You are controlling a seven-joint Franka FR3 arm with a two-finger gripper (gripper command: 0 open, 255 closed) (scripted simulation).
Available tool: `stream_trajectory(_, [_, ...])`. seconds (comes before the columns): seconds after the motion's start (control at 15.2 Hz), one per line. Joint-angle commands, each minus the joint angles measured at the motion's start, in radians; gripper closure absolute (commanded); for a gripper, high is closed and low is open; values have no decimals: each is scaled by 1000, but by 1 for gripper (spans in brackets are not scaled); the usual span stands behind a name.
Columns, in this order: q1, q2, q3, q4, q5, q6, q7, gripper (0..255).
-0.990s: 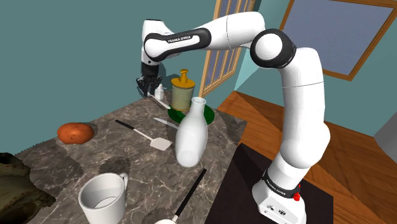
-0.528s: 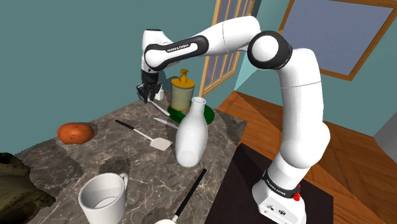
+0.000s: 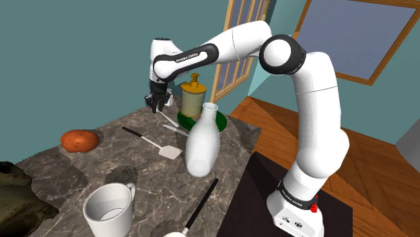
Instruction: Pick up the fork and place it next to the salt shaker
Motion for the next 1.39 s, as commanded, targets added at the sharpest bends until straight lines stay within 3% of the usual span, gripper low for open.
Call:
stream_trajectory(0.0, [0, 0, 0, 0, 0, 1, 0, 255])
stream_trajectory(0.2, [0, 0, 0, 0, 0, 1, 0, 255])
stream_trajectory(0.26, [0, 0, 0, 0, 0, 1, 0, 0])
stream_trajectory(0.59, [0, 0, 0, 0, 0, 1, 0, 0])
stream_trajectory(0.86, [-8, -58, 15, 38, 25, -93, -15, 0])
stream_trajectory(1.32, [-8, -59, 15, 38, 25, -93, -15, 0])
